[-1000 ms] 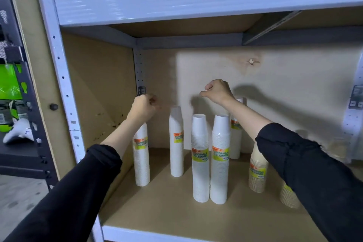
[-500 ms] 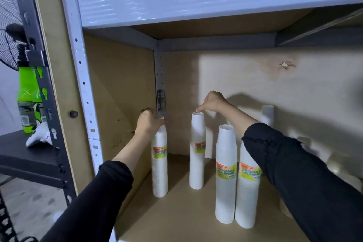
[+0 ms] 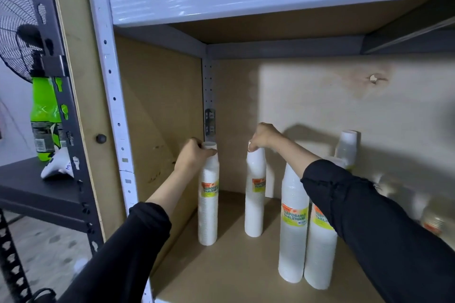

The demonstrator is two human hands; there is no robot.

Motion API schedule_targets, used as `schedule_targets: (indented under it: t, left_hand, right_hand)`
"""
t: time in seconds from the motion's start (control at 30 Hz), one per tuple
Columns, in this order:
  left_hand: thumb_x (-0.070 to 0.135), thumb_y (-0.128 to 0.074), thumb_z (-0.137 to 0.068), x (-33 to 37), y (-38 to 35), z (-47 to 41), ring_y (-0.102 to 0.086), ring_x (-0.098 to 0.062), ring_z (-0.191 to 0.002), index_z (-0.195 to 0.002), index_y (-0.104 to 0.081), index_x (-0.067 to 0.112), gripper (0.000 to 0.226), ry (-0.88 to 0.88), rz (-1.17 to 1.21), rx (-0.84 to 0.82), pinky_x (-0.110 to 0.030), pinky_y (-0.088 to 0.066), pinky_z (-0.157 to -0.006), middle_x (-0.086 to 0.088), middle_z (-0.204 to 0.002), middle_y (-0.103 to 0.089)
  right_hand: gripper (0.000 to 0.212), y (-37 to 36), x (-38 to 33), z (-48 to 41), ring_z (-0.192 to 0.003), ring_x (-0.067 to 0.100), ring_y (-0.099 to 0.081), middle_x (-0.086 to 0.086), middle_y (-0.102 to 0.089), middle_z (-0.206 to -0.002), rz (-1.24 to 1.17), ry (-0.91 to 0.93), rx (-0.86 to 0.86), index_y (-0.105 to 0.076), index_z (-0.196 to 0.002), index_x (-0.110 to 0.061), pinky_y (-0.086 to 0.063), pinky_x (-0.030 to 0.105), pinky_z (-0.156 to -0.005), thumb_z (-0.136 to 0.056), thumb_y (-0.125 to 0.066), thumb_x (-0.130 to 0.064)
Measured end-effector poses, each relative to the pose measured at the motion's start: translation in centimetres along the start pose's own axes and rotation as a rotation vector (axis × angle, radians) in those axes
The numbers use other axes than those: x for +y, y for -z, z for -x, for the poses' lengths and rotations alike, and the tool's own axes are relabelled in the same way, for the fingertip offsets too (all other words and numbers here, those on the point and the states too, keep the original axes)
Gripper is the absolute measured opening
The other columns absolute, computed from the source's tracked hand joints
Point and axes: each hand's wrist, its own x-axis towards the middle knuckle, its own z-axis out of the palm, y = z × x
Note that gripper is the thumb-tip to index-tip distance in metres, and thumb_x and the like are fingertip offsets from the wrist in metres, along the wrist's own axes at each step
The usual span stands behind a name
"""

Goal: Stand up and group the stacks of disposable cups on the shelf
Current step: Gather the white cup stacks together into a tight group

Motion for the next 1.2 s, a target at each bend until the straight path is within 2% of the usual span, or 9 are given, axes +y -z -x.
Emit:
schedule_targets:
  t: [0.07,0.13,0.33,0.6,0.77,0.9,1.0,1.1,1.2]
  left_hand:
    - [0.021,-0.07,-0.08,0.1,0.1,0.4,-0.066,-0.027,-0.087,-0.105,-0.064,-0.003,0.035,-0.034,-0.009,0.026,-0.011,-0.032,-0.04,-0.016,-0.093,-0.069]
    - [0.021,-0.074,-0.076,0.3,0.2,0.9,-0.067,-0.028,-0.083,-0.098,-0.067,-0.004,0.034,-0.079,-0.03,0.059,-0.009,-0.034,-0.04,-0.016,-0.093,-0.071]
    - [0.024,-0.078,-0.072,1.4,1.1,3.1,-0.065,-0.03,-0.092,-0.099,-0.068,-0.003,0.039,-0.112,-0.036,0.091,-0.034,-0.055,-0.075,-0.018,-0.102,-0.069]
    - [0.024,-0.078,-0.07,2.5,3.0,6.8,-0.059,-0.024,-0.077,-0.091,-0.07,-0.002,0.035,-0.16,-0.006,0.065,-0.033,-0.051,-0.067,-0.012,-0.086,-0.064]
    - [0.025,-0.079,-0.069,3.3,2.5,9.3,-0.056,-0.013,-0.063,-0.087,-0.069,0.0,0.032,-0.236,-0.043,-0.004,-0.014,-0.042,-0.045,-0.006,-0.077,-0.063]
    - [0.026,-0.078,-0.07,4.7,1.3,10.4,-0.064,-0.024,-0.082,-0.095,-0.07,-0.002,0.039,-0.281,-0.004,-0.066,-0.028,-0.049,-0.064,-0.015,-0.093,-0.071]
    - [0.026,-0.077,-0.071,6.2,0.0,10.9,-0.057,-0.021,-0.072,-0.091,-0.07,-0.007,0.039,-0.327,0.023,-0.109,-0.029,-0.046,-0.061,-0.019,-0.085,-0.07]
    - [0.023,-0.079,-0.069,7.6,-1.4,11.2,-0.046,-0.006,-0.049,-0.078,-0.069,-0.008,0.034,-0.339,0.053,-0.139,-0.006,-0.032,-0.041,0.005,-0.051,-0.053]
    - [0.02,-0.08,-0.068,8.3,-2.9,11.3,-0.045,0.004,-0.035,-0.071,-0.063,-0.01,0.034,-0.344,0.092,-0.18,-0.004,-0.031,-0.035,0.016,-0.041,-0.041]
  right_hand:
    - [0.042,0.2,0.0,0.4,-0.102,0.025,-0.062,0.011,-0.064,-0.112,-0.016,0.002,0.004,-0.063,-0.107,0.002,-0.045,0.024,-0.072,-0.071,-0.076,-0.014]
    - [0.046,0.5,0.0,1.2,-0.102,0.026,-0.063,0.011,-0.064,-0.114,-0.013,0.008,0.009,-0.062,-0.107,0.001,-0.046,0.026,-0.073,-0.068,-0.078,-0.015]
    - [0.038,2.2,-0.9,4.6,-0.063,0.023,-0.054,0.009,-0.054,-0.085,0.029,0.023,0.017,-0.043,-0.064,-0.009,-0.038,0.019,-0.046,-0.066,-0.08,-0.017]
    - [0.038,3.8,-2.1,9.8,-0.048,0.015,-0.052,0.005,-0.053,-0.062,0.119,0.027,-0.023,-0.045,-0.06,-0.009,-0.04,0.019,-0.042,-0.064,-0.081,-0.019]
    - [0.036,4.9,-0.9,12.3,-0.039,0.013,-0.052,0.004,-0.054,-0.055,0.185,-0.044,-0.049,-0.049,-0.059,-0.008,-0.04,0.014,-0.034,-0.066,-0.081,-0.022]
    - [0.035,6.1,1.1,13.4,-0.018,0.009,-0.048,0.002,-0.052,-0.027,0.167,-0.101,-0.058,-0.048,-0.059,-0.004,-0.039,0.009,-0.028,-0.067,-0.081,-0.016]
    - [0.035,7.0,2.5,14.1,-0.018,0.008,-0.048,0.006,-0.055,-0.051,0.163,-0.128,-0.039,-0.049,-0.058,-0.004,-0.041,0.011,-0.029,-0.067,-0.081,-0.016]
    - [0.037,7.7,3.8,14.5,-0.029,0.012,-0.053,0.006,-0.053,-0.057,0.194,-0.17,-0.015,-0.049,-0.059,-0.005,-0.042,0.013,-0.033,-0.065,-0.082,-0.021]
    - [0.038,8.1,4.7,14.8,-0.043,0.015,-0.055,0.006,-0.055,-0.056,0.216,-0.196,0.02,-0.05,-0.059,-0.007,-0.044,0.018,-0.041,-0.062,-0.083,-0.026]
